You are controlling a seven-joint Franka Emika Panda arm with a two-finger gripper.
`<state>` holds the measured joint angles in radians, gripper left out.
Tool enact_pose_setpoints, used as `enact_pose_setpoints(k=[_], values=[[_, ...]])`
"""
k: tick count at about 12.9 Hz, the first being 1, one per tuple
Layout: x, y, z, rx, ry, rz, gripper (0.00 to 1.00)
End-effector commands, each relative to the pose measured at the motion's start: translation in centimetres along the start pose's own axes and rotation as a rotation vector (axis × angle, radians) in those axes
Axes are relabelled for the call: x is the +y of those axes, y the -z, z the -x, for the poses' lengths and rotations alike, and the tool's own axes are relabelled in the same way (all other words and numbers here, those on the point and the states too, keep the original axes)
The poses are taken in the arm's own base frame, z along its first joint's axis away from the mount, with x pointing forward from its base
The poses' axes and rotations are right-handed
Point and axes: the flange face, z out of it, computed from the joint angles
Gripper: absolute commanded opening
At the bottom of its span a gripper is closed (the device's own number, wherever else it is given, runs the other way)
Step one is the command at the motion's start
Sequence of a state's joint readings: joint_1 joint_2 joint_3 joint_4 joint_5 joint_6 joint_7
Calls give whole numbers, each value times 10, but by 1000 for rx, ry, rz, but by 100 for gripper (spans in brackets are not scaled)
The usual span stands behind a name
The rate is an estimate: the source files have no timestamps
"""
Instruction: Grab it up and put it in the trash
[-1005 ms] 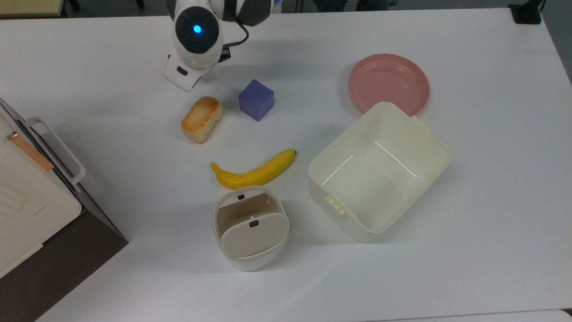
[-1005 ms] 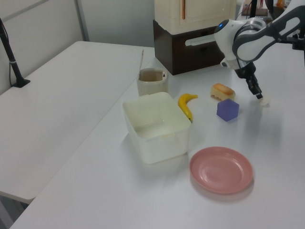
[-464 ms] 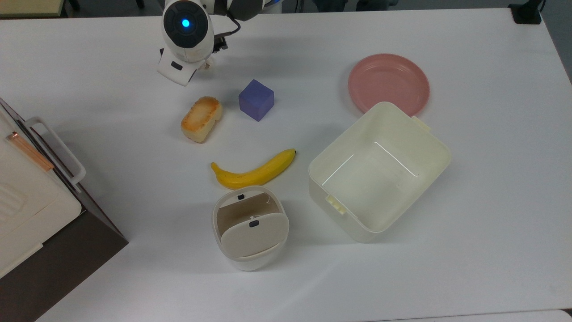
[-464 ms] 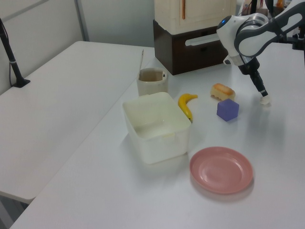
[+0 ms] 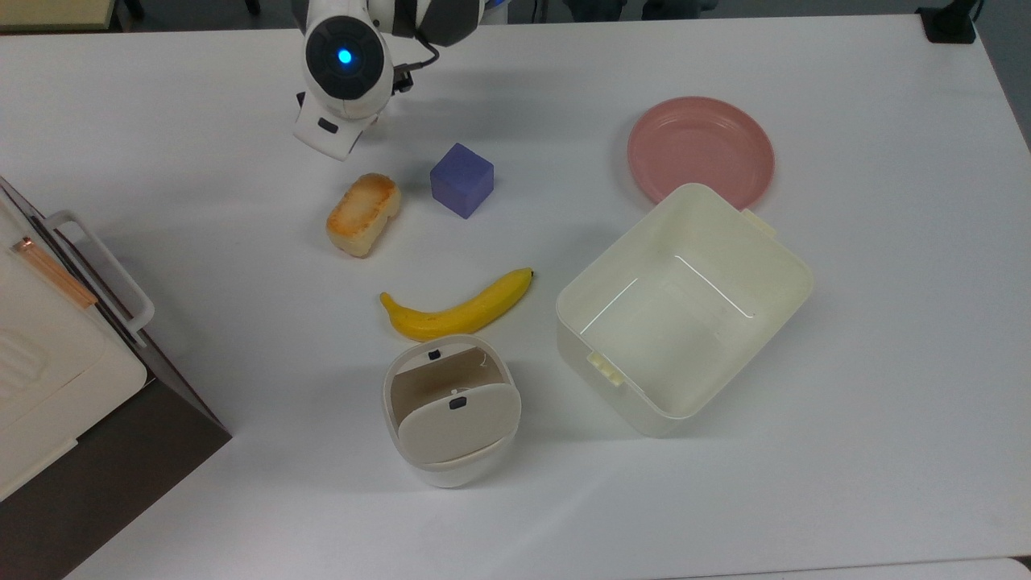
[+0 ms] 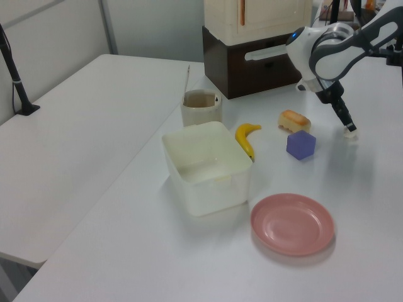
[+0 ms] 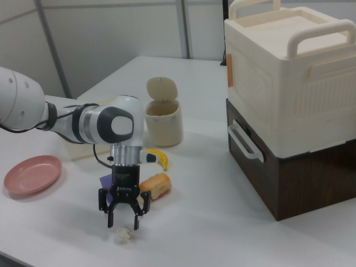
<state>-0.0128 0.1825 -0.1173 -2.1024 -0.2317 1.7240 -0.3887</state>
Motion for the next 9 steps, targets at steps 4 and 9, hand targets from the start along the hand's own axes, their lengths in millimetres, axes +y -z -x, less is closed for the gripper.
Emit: enact_pose_setpoints(k=[4,9], values=[[-10,-9,-7,-44,32,24,65],[-10,-8,-7,-43,33,25,0]])
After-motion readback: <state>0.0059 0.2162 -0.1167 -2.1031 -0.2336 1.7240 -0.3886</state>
